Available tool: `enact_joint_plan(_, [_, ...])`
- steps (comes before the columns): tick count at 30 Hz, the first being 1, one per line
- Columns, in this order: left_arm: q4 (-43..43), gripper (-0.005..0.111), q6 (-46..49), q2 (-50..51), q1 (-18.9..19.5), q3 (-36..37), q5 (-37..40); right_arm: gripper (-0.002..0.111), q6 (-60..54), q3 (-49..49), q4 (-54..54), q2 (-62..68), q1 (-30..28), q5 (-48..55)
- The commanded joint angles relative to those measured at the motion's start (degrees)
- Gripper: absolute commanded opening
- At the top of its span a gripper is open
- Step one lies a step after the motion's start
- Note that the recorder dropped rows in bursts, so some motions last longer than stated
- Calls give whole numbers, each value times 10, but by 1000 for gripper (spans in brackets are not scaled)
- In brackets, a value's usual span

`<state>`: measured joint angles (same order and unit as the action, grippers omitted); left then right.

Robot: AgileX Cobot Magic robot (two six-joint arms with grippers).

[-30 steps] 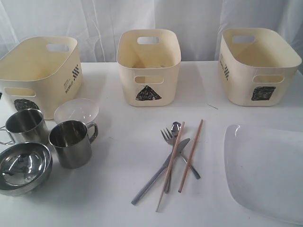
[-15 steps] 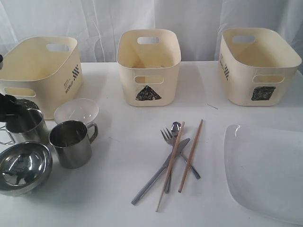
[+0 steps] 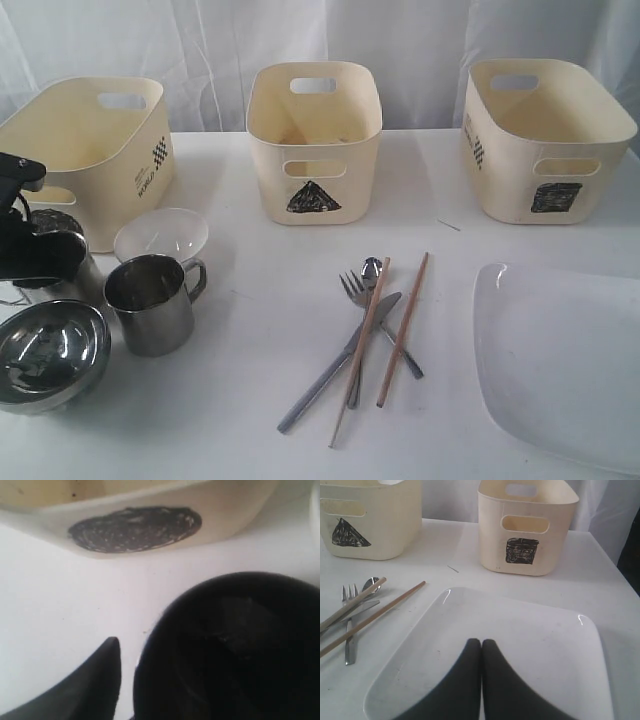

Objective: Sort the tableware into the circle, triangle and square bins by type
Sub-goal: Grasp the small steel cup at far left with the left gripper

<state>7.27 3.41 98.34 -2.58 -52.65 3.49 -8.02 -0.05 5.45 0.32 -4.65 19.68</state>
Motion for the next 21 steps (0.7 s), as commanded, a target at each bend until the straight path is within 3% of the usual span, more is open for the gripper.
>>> enact_joint_plan(1, [1, 32, -2, 15, 1, -1, 33, 0, 3, 0, 0, -3, 2, -5])
enact_joint_plan(7, [1, 0, -2, 15, 1, -1, 56, 0, 3, 0, 0, -3, 2, -5])
enact_joint_plan(14, [1, 0, -7, -1, 1, -1, 35, 0, 3, 0, 0, -3, 2, -5])
enact_joint_plan(21, [1, 0, -2, -88, 1, -2, -10, 0, 3, 0, 0, -3, 2, -5])
